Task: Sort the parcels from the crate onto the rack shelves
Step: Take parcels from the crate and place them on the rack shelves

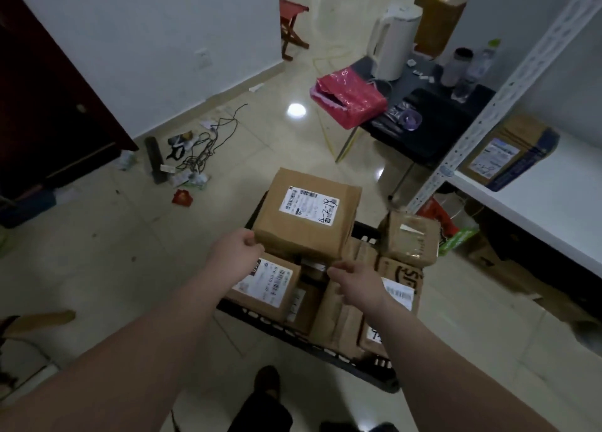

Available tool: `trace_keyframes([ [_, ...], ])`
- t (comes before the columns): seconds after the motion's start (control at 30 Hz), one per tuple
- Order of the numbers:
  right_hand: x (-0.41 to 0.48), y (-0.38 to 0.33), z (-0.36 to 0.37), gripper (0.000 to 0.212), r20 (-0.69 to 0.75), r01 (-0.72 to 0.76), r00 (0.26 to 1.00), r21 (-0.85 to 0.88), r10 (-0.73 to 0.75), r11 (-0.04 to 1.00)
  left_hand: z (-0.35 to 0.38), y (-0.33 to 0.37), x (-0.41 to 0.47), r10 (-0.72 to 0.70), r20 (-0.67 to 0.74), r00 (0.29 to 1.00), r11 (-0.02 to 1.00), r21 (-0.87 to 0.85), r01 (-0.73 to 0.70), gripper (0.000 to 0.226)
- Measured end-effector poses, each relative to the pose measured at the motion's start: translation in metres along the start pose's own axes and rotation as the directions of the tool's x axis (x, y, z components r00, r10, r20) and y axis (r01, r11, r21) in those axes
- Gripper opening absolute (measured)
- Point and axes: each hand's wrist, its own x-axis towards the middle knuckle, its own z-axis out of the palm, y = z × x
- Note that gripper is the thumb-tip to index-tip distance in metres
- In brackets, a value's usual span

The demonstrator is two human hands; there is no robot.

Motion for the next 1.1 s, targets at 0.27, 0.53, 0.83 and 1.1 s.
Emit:
trace_keyframes([
  [0.27, 0.039, -0.013, 0.002, 0.045, -0.209, -0.114, 0.971, 0.025, 0.117, 0.993, 0.005, 0.001, 0.066, -0.046, 0.050, 0.998, 0.999, -0.008, 0.047, 0.059],
  [0.53, 0.091, -0.018, 0.006, 0.048, -0.175, -0.146, 0.968, 0.203, 0.183, 0.968, 0.027, -0.016, 0.124, -0.233, 0.185, 0.955, 0.949, -0.172, 0.265, 0.072],
  [0.83, 0.106, -0.002, 0.006, 0.057, 0.020, -0.283, 0.949, 0.488, 0.313, 0.826, 0.037, -0.012, 0.139, -0.294, 0.242, 0.925, 0.886, -0.293, 0.359, 0.058],
  [1.1, 0.084, -0.026, 0.002, 0.030, -0.033, -0.158, 0.965, 0.716, 0.260, 0.680, 0.006, 0.017, 0.135, -0.132, 0.213, 0.968, 0.862, -0.458, 0.218, 0.047],
])
